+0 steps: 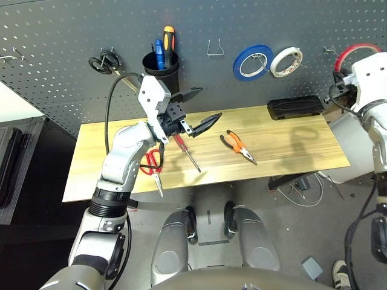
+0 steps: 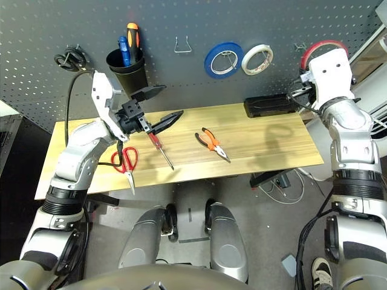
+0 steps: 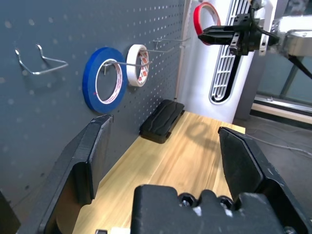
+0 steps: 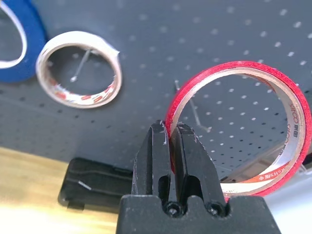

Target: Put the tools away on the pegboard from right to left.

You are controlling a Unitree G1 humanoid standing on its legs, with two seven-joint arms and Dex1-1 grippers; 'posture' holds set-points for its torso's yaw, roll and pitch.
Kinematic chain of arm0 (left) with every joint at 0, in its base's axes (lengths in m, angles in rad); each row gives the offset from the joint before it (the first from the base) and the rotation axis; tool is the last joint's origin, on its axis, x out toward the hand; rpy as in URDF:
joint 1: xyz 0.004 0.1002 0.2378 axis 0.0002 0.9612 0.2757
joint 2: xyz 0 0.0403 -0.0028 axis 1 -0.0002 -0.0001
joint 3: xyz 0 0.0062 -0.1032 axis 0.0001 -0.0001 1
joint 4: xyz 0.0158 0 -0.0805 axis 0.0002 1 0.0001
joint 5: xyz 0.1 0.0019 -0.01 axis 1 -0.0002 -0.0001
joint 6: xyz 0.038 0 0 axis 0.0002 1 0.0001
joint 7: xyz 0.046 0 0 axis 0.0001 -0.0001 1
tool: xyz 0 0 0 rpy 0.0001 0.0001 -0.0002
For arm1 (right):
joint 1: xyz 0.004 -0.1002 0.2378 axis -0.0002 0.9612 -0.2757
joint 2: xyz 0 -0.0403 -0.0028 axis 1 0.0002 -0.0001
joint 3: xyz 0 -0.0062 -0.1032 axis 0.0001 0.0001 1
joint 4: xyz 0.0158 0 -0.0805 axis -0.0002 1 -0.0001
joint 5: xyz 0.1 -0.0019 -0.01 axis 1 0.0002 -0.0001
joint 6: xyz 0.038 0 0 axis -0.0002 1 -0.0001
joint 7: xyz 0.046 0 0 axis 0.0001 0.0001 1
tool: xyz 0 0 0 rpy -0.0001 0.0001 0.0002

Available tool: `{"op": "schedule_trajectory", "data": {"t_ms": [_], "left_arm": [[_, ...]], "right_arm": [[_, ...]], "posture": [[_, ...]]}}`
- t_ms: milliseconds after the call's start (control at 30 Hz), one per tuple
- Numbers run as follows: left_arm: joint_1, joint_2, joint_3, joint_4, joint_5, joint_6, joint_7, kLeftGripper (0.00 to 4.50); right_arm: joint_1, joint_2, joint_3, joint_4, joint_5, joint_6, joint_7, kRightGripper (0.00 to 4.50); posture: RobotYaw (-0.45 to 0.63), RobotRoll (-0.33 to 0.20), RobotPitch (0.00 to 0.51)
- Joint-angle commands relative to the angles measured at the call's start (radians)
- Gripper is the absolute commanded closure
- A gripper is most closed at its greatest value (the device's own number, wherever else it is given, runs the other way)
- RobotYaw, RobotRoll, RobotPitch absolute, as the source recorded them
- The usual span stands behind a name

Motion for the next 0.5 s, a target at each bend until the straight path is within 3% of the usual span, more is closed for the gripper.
{"op": "schedule_trajectory", "data": {"t_ms": [33,500], "left_arm": [[-0.003,0.008,0.001,-0.017,-0.018,0.015,-0.009,0.00],[-0.005,0.019,0.008,-0.070,-0.038,0.071,0.008,0.00]], "right_arm": [[-0.061,-0.007,-0.024,0.135,0.026,-0.034,0.000,4.47],[-0.308,0.043,0.029,0.626,0.002,-0.169,-0.002,4.47]], "posture": [[-0.08,0.000,0.133],[-0.06,0.000,0.142]]}}
